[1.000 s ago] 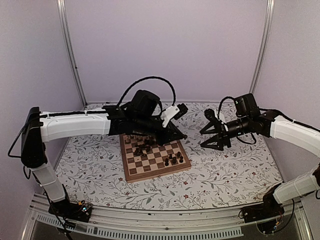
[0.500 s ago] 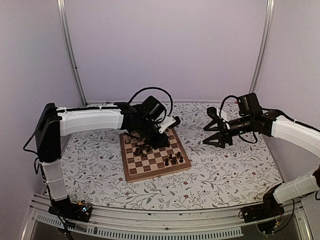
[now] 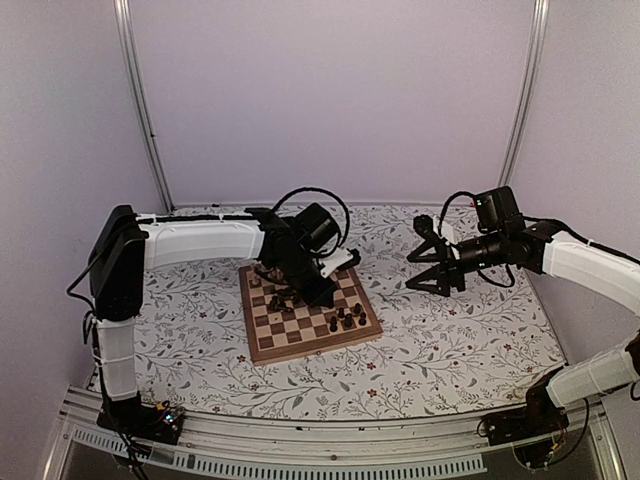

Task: Set up the chess pieces on the board
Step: Place the chess piece on the chessboard.

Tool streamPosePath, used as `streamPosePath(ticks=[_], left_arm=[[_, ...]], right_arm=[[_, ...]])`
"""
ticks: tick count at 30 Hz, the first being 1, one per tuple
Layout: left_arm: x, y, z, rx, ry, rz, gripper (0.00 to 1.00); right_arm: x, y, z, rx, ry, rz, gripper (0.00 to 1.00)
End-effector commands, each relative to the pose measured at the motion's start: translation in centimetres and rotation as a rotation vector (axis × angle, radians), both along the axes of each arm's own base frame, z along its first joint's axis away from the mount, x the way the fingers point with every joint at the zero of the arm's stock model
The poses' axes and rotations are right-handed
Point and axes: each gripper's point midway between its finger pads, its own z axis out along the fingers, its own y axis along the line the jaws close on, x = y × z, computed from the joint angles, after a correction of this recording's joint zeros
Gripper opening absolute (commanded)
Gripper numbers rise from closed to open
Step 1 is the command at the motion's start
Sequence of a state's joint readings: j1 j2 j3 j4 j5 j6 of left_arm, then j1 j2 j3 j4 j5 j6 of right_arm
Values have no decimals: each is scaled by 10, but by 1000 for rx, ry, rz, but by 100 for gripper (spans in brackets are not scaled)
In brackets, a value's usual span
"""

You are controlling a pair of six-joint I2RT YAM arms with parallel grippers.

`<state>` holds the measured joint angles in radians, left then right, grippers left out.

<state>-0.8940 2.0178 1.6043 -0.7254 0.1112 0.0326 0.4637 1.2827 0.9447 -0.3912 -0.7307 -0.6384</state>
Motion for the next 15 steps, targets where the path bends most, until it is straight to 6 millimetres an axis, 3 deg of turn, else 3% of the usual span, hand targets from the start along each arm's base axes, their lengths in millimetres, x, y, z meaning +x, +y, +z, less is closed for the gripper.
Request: streamPosePath(ticks=[1, 15], left_arm=[[3, 4, -7, 23, 33, 19, 4], [-3, -2, -24, 25, 87, 15, 5]], right_arm=[[2, -1, -6, -11, -5, -3, 66], [2, -2, -8, -19, -5, -3, 66]])
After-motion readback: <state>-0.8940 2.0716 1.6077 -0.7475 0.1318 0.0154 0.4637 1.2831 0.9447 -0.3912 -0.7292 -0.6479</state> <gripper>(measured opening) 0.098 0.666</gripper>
